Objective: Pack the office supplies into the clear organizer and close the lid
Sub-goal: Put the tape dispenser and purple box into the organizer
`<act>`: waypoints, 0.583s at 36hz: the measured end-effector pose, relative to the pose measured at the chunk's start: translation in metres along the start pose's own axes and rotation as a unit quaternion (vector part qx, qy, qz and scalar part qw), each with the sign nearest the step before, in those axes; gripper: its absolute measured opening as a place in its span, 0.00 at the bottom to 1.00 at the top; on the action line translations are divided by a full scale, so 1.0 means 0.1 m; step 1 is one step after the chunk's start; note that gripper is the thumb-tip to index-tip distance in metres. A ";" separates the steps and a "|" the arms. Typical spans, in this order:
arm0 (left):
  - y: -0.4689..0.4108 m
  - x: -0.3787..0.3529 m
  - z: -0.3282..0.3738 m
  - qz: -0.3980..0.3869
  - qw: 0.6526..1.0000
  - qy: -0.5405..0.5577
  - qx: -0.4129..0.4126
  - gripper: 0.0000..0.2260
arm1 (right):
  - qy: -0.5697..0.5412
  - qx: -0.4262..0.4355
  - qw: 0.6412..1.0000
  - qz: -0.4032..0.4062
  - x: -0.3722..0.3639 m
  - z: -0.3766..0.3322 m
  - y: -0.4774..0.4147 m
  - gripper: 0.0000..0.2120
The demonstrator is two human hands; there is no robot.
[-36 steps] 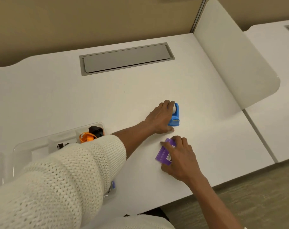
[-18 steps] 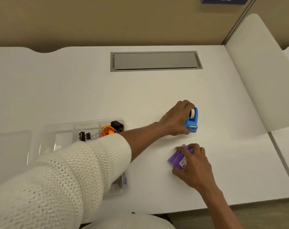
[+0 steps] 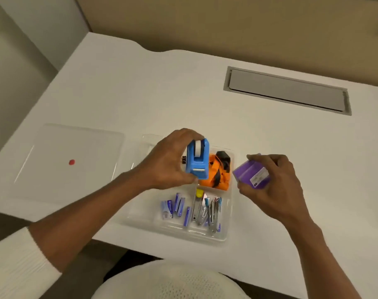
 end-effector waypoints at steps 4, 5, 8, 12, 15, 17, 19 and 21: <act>0.50 0.28 -0.64 -0.015 0.999 -0.012 0.047 0.38 | -0.029 0.057 0.997 -0.049 -0.37 -0.54 -0.37 0.37; 0.61 0.32 -0.76 -0.022 0.998 -0.019 0.051 0.38 | -0.033 0.071 0.995 -0.058 -0.46 -0.67 -0.45 0.37; 0.90 0.34 -1.06 -0.044 0.996 -0.038 0.061 0.39 | -0.035 0.117 0.989 -0.084 -0.73 -1.06 -0.65 0.38; 1.10 0.24 -1.30 -0.075 0.994 -0.045 0.059 0.39 | -0.027 0.175 0.978 -0.111 -1.04 -1.51 -0.85 0.38; 1.12 0.13 -1.37 -0.095 0.992 -0.067 0.043 0.39 | -0.016 0.220 0.965 -0.140 -1.26 -1.77 -0.96 0.38; 1.11 0.07 -1.39 -0.106 0.989 -0.097 0.028 0.40 | -0.008 0.238 0.958 -0.159 -1.40 -1.87 -1.00 0.38; 1.10 0.00 -1.39 -0.108 0.984 -0.140 0.005 0.41 | 0.002 0.249 0.953 -0.175 -1.51 -1.93 -1.03 0.38; 1.08 -0.04 -1.38 -0.104 0.979 -0.176 -0.014 0.42 | 0.017 0.253 0.949 -0.186 -1.61 -1.97 -1.04 0.38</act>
Point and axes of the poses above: each hand's wrist, its own y-axis away from the middle knuckle, its own x-axis out of the back of the hand, z = x × y, the point moved 10 cm from there along -y, towards the middle knuckle, and after that the axes turned 11 degrees about x, right-handed, at the moved point
